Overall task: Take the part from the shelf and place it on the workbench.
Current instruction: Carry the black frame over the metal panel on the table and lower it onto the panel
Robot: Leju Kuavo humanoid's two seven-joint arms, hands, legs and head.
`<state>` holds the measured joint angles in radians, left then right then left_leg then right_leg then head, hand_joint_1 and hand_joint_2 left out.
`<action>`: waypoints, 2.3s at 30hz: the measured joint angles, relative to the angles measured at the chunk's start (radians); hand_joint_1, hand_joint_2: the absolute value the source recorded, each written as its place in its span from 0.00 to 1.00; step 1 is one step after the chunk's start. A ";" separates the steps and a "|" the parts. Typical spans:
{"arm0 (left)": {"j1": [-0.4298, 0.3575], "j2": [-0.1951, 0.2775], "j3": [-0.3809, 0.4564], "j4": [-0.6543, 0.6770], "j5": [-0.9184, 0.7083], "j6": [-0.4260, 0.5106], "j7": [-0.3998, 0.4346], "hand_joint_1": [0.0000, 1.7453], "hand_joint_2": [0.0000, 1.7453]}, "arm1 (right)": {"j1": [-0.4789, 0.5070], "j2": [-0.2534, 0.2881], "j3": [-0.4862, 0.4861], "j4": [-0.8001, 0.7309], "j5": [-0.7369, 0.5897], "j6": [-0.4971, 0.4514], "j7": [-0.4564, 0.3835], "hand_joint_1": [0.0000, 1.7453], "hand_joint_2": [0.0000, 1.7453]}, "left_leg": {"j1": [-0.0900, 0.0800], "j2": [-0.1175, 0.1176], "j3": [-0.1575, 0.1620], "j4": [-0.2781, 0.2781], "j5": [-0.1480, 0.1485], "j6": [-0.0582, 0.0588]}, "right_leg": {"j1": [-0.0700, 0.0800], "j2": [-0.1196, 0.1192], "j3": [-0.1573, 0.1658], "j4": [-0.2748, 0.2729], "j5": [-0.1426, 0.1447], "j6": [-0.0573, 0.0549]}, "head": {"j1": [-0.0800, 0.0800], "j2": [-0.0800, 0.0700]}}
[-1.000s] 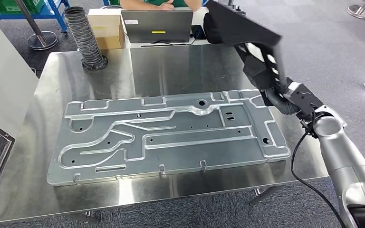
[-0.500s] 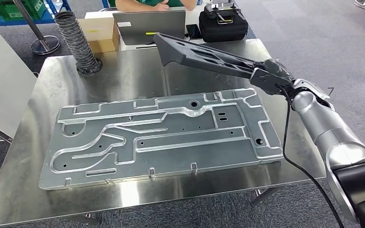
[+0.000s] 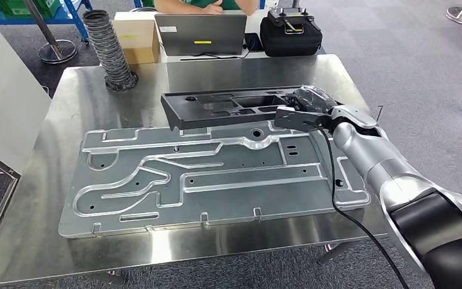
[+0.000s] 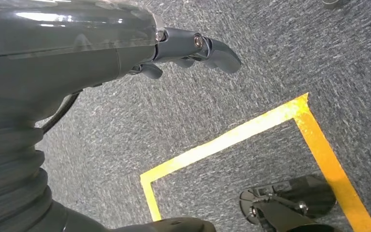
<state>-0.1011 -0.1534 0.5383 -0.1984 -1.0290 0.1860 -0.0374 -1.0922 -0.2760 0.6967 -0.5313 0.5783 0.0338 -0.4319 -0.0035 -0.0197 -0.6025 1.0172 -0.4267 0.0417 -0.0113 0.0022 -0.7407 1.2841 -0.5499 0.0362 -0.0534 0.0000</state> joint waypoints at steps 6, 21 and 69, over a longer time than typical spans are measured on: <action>-0.009 -0.004 0.000 0.000 -0.001 -0.010 0.000 0.00 1.00 | 0.006 0.053 0.032 0.017 0.004 -0.001 0.009 1.00 1.00 | -0.003 -0.003 0.004 0.001 -0.005 -0.011 | 0.006 -0.002 0.098 -0.236 0.135 -0.020 | 0.000 0.000; -0.011 -0.003 0.002 0.000 -0.011 -0.006 -0.014 0.00 0.25 | 0.010 0.110 0.060 0.033 0.009 0.016 0.028 0.00 0.00 | 0.002 0.001 -0.007 0.053 -0.020 -0.052 | 0.005 0.001 0.124 -0.267 0.129 -0.040 | 0.000 0.000; 0.010 -0.041 0.033 0.001 0.024 -0.055 -0.018 0.00 0.00 | -0.012 0.127 0.072 0.054 -0.006 0.041 0.033 0.00 0.00 | 0.012 0.016 -0.045 -0.001 0.052 -0.030 | 0.015 -0.002 0.198 -0.276 0.072 -0.023 | 0.000 0.000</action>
<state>-0.0911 -0.1943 0.5711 -0.1972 -1.0051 0.1312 -0.0553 -1.1038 -0.1487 0.7691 -0.4768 0.5726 0.0749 -0.3984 0.0084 -0.0037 -0.6477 1.0163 -0.3747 0.0121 0.0036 0.0004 -0.5428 1.0079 -0.4780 0.0134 -0.0536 0.0000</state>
